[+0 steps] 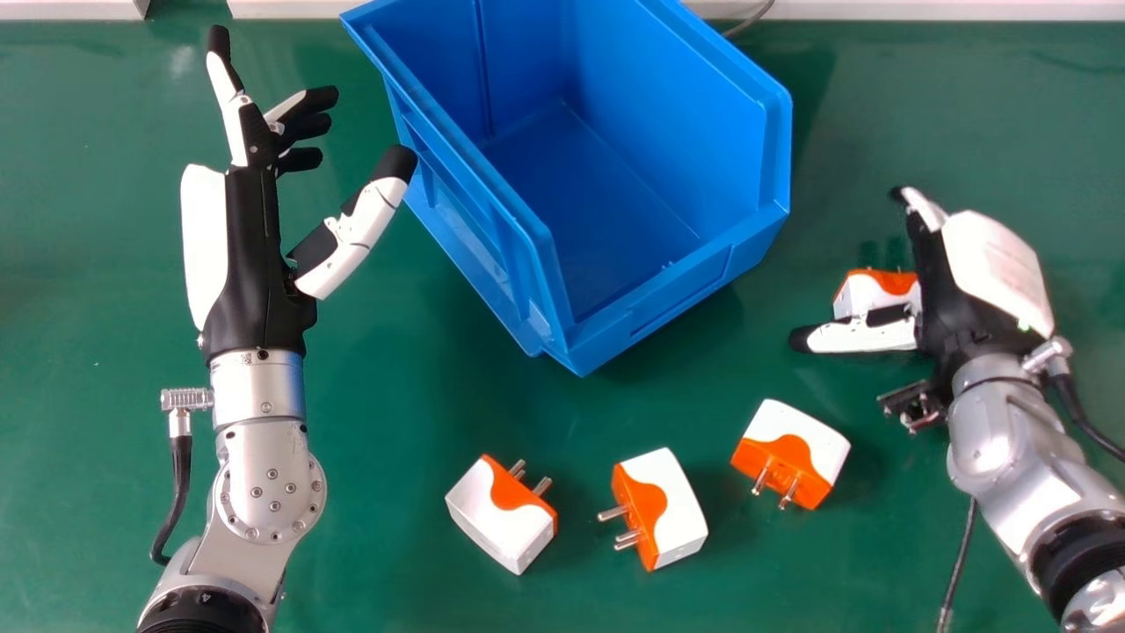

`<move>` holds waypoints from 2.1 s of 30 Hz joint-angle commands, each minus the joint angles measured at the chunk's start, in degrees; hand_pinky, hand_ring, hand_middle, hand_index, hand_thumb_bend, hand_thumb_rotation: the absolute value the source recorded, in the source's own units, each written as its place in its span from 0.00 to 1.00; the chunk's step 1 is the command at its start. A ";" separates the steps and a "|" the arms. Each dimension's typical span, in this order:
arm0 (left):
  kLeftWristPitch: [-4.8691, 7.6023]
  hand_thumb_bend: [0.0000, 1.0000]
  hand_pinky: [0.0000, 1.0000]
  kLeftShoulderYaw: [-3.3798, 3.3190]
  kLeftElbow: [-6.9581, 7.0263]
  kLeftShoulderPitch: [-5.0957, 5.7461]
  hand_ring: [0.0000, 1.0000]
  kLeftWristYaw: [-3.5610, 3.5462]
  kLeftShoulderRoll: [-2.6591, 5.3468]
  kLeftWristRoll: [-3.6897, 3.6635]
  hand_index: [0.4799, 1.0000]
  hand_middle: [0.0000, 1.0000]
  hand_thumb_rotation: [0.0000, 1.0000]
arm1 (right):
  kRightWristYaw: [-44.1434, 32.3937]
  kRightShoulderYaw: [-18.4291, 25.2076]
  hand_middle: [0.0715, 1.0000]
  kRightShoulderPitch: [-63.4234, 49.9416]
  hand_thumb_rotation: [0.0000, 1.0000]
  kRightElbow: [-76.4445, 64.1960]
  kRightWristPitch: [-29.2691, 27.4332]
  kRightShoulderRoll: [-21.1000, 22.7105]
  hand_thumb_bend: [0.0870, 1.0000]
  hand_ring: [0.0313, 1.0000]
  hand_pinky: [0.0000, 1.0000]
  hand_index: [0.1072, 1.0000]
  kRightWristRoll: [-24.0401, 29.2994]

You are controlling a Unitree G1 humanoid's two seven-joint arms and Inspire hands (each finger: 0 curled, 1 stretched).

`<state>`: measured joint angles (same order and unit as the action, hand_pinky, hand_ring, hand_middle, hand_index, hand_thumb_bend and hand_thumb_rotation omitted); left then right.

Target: Pick all objects and put in blue box

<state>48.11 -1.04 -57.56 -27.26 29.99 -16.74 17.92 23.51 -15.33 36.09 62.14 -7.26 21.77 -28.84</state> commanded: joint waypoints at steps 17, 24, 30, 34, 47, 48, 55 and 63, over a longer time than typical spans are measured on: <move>1.01 0.73 0.72 -0.35 0.37 -0.37 0.78 -0.13 -0.57 -0.34 0.64 0.79 0.59 | -0.73 0.14 0.46 -0.89 0.00 0.83 1.34 1.35 0.46 0.42 0.40 0.42 0.66; 0.95 0.73 0.72 -0.19 -0.12 -0.63 0.78 0.34 -0.67 0.17 0.64 0.80 0.59 | -0.96 0.67 0.46 -1.31 0.00 -2.14 1.75 1.96 0.46 0.42 0.41 0.42 1.14; 0.93 0.72 0.72 -0.23 -0.82 -1.11 0.78 -0.02 -0.50 -0.19 0.64 0.80 0.59 | -1.31 3.70 0.46 -4.61 0.00 -13.59 3.83 3.65 0.46 0.42 0.41 0.42 2.40; 0.92 0.72 0.72 -0.13 -1.23 -1.32 0.78 0.47 -0.51 0.14 0.64 0.80 0.59 | -1.85 7.62 0.47 -8.28 0.00 -25.04 6.94 4.83 0.46 0.42 0.41 0.41 2.77; 1.00 0.72 0.72 -0.08 -1.87 -1.79 0.78 0.96 -0.28 0.09 0.64 0.80 0.59 | -4.01 17.14 0.46 -20.78 0.00 -66.17 10.95 4.25 0.46 0.43 0.41 0.41 1.04; 0.98 0.72 0.72 -0.05 -1.94 -1.86 0.78 1.00 -0.25 0.13 0.64 0.80 0.59 | -3.97 17.28 0.46 -21.62 0.00 -68.62 9.51 3.99 0.46 0.44 0.39 0.41 1.18; 0.69 0.72 0.72 0.48 -2.30 -2.27 0.78 1.99 0.40 0.75 0.64 0.80 0.59 | -5.53 17.31 0.46 -23.26 0.00 -70.65 4.51 3.38 0.46 0.43 0.39 0.42 0.48; -0.71 0.73 0.72 1.73 -2.47 -3.13 0.78 4.13 2.39 1.79 0.64 0.80 0.59 | -9.40 14.34 0.46 -23.24 0.00 -72.29 1.24 1.99 0.45 0.43 0.49 0.41 0.17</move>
<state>47.29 0.41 -60.40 -29.10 33.40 -14.46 19.53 14.48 -0.35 11.72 -7.56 -3.92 24.31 -27.98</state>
